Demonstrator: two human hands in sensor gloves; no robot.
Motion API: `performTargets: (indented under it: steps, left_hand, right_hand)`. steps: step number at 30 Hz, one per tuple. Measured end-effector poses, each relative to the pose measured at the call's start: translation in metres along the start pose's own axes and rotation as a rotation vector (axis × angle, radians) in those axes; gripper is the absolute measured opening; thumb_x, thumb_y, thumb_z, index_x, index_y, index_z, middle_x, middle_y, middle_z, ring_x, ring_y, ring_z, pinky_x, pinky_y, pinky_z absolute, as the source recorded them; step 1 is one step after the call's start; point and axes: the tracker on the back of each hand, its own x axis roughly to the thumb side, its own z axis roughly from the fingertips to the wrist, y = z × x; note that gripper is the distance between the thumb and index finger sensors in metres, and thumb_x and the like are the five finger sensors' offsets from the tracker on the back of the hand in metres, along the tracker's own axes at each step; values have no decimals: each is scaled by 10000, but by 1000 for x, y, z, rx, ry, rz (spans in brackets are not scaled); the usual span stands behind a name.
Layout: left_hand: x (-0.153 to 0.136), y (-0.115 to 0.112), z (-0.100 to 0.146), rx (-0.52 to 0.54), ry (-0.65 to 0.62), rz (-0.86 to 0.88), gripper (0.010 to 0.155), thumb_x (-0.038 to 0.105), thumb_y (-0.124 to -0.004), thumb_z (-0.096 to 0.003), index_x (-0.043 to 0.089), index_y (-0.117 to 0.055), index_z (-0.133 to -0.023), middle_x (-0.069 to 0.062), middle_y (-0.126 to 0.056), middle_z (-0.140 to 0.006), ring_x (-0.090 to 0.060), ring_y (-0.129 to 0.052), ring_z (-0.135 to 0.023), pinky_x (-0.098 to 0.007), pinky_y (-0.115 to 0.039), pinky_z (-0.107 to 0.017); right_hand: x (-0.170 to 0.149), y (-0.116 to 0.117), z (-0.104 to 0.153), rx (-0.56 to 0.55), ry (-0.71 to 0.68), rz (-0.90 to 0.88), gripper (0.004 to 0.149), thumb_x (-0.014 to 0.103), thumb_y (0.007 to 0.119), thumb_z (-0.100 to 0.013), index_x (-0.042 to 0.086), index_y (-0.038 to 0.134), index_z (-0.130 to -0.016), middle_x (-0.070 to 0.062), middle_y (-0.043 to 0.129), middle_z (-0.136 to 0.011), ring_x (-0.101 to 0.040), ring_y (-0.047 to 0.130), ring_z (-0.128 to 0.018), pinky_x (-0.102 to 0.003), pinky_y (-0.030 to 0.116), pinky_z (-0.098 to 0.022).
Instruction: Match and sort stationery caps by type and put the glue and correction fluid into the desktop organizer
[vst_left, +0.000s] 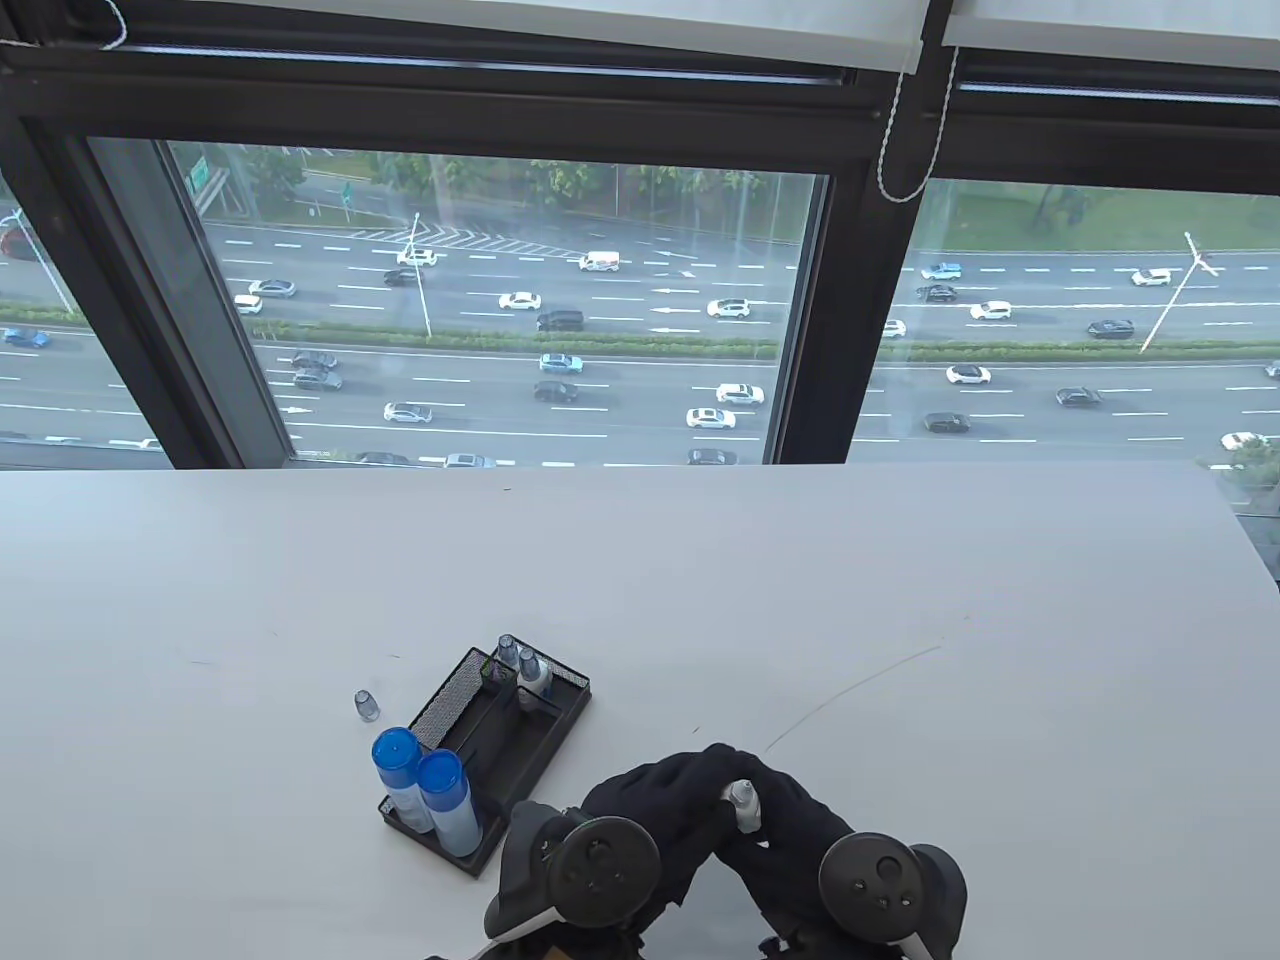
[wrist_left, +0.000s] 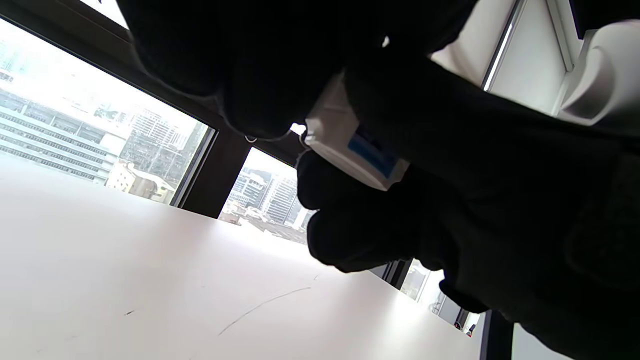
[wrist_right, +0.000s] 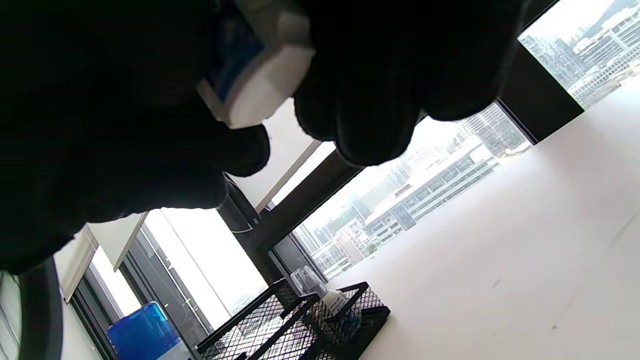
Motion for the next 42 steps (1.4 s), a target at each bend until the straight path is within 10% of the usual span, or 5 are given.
performTargets:
  steps: [13, 23, 30, 42]
  left_hand:
    - [-32, 90, 19, 290, 139, -206, 615, 589, -642, -589, 252, -655, -1103, -66, -818, -1079, -288, -951, -903, -512, -768, -664]
    - [-139, 168, 75, 484, 510, -249, 597, 541, -737, -584, 267, -639, -1106, -54, -785, -1105, -282, -924, -933, -518, -752, -683]
    - [-222, 115, 79, 199, 693, -270, 614, 533, -752, -573, 268, -620, -1111, -53, -762, -1121, -284, -909, -954, -524, -750, -683]
    - [-270, 53, 54, -57, 783, -406, 623, 527, -723, -566, 300, -575, -1127, -35, -727, -1151, -296, -874, -1001, -543, -722, -712]
  right_hand:
    - [-12, -9, -3, 0, 46, -120, 611, 448, 833, -472, 234, 652, -1015, -103, 869, -863, -273, 963, -659, -524, 752, -596]
    - [-14, -6, -4, 19, 50, -93, 593, 427, 842, -469, 211, 671, -995, -109, 846, -901, -284, 955, -696, -528, 746, -604]
    - [-16, -3, -5, 38, 59, -115, 608, 419, 827, -480, 225, 637, -1024, -118, 846, -899, -293, 951, -693, -532, 742, -604]
    - [-16, 0, -7, 75, 59, -100, 607, 412, 832, -477, 213, 643, -1019, -115, 840, -910, -297, 948, -706, -535, 738, -609]
